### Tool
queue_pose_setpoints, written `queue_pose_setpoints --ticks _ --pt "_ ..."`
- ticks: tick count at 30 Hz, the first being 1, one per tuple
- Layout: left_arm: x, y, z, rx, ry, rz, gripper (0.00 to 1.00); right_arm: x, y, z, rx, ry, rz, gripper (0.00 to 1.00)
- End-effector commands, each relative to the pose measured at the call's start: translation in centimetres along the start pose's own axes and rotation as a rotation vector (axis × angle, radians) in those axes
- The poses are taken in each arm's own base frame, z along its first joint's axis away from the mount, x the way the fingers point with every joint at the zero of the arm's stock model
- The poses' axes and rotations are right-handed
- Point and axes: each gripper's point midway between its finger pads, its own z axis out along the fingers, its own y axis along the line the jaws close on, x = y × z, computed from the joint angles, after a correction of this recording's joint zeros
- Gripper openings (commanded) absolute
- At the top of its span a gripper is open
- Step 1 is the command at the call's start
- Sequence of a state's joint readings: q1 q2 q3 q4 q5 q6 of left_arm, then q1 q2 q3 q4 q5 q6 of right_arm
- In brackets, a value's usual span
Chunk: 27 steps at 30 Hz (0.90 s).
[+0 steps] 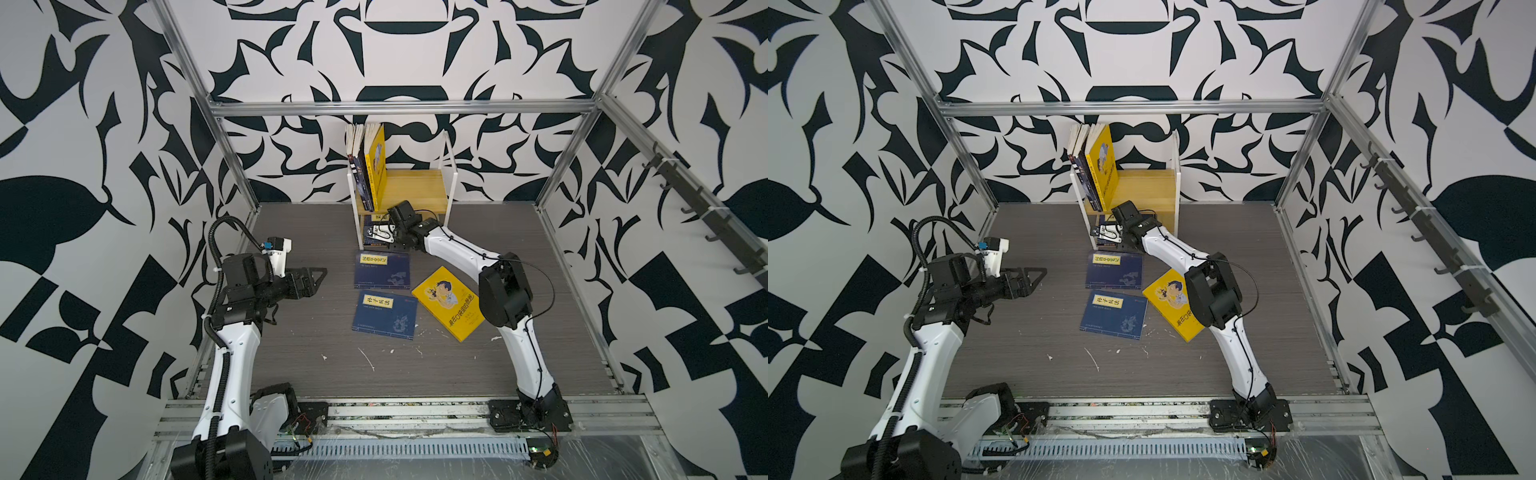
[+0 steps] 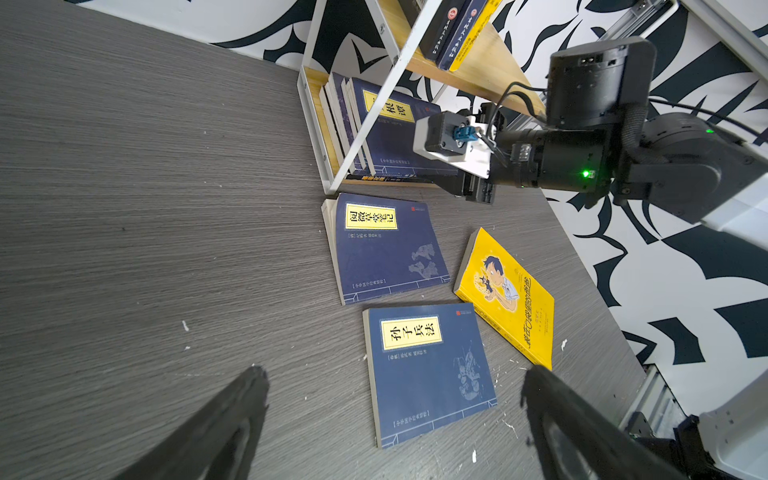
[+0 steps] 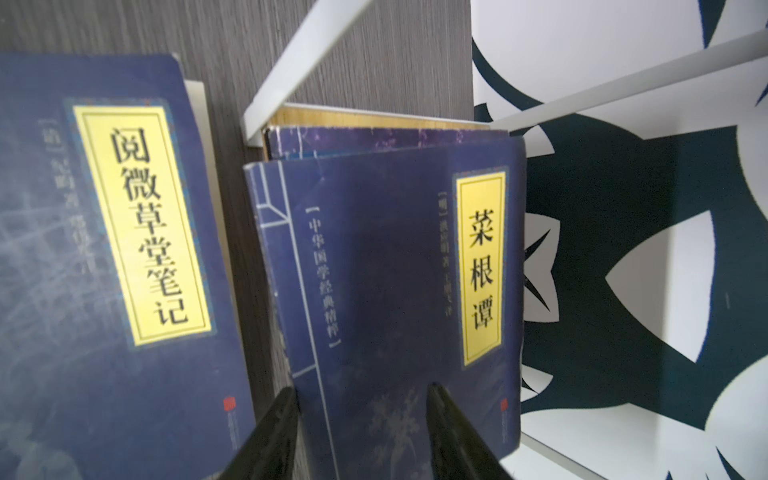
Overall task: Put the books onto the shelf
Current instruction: 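Push the blue book upright against the shelved books with the right gripper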
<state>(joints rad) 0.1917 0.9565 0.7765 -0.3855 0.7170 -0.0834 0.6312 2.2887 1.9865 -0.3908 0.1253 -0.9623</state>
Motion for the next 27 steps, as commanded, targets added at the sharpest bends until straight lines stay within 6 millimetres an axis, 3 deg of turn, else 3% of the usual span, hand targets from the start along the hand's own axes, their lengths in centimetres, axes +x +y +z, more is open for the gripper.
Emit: queue_pose_setpoints --ticks 1,15,21,27 --pt "0.2 -0.3 -0.1 0.018 -0.006 -0.002 1.0 -2.3 -2.3 -1.3 0.066 -0.062 0.056 0.49" --pt "0.4 -0.3 -0.1 0.019 -0.005 0.001 1.0 -2.9 -3.2 -1.3 0.105 -0.077 0.059 0.41" --pt "0.4 -0.3 -0.1 0.019 -0.005 0.002 1.0 -2.8 -3.1 -1.9 0.097 -0.07 0.043 0.48" --pt "0.4 -0.3 -0.1 0.02 -0.005 0.002 1.0 -1.6 -3.1 -2.7 0.082 -0.046 0.033 0.49"
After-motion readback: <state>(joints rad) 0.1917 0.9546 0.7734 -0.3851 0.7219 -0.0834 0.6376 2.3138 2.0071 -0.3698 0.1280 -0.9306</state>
